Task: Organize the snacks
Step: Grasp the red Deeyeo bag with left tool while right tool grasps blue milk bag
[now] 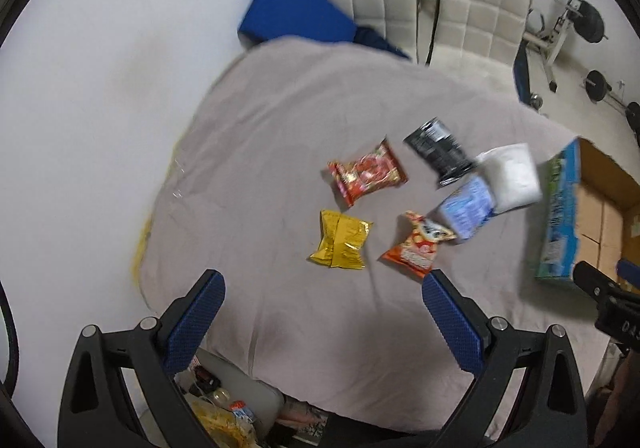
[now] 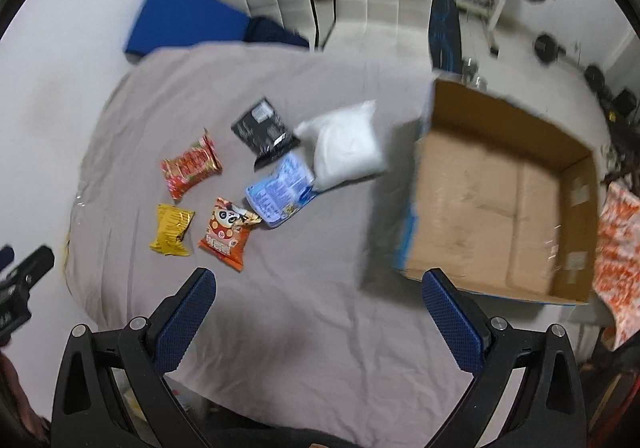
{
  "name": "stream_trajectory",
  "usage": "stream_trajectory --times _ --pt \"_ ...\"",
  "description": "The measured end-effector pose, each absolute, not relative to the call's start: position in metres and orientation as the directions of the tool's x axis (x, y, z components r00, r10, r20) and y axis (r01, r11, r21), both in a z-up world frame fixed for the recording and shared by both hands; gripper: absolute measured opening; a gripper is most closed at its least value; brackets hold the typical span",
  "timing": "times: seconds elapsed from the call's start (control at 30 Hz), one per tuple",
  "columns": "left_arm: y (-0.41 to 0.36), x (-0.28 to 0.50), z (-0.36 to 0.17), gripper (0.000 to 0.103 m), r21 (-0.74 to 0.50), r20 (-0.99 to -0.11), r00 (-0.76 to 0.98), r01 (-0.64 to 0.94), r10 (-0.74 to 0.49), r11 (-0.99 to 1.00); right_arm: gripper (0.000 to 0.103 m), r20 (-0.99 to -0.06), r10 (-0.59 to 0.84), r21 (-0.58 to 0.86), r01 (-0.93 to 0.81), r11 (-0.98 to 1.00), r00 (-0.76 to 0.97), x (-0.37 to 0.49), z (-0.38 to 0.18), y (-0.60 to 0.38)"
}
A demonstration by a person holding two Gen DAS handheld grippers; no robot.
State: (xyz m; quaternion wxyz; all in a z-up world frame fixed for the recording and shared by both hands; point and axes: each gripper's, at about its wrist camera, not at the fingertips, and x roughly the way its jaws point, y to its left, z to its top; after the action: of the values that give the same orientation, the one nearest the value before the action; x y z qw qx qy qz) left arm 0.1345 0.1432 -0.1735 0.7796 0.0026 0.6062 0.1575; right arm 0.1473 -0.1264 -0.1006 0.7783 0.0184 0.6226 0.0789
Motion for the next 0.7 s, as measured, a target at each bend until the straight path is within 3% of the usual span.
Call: stream_trajectory --times 0.2,0.53,0.6,0.7 --pt "0.182 0.184 -0.234 0.101 0.162 -0.97 0.151 -0.187 0.191 0.969 0.103 -0.98 0.192 0.196 0.087 0.977 0.05 0.203 -0.197 -0.093" --pt "0.177 0.283 -0.347 0.101 0.238 -0.971 0.087 0.206 0.224 0.949 0.103 -0.972 0.225 0.179 0.403 0.897 -0.07 0.277 -0.331 -0.057" --pt "0.165 0.292 -0.369 0.101 0.248 -0.969 0.071 0.298 0.238 0.922 0.101 -0.971 0.225 0.168 0.432 0.886 -0.083 0.281 -0.346 -0.052" --pt "0.15 0.303 -0.397 0.101 0.216 -0.975 0.033 0.387 0.221 0.896 0.091 -0.966 0.234 0.161 0.461 0.873 -0.106 0.285 -0.367 -0.043"
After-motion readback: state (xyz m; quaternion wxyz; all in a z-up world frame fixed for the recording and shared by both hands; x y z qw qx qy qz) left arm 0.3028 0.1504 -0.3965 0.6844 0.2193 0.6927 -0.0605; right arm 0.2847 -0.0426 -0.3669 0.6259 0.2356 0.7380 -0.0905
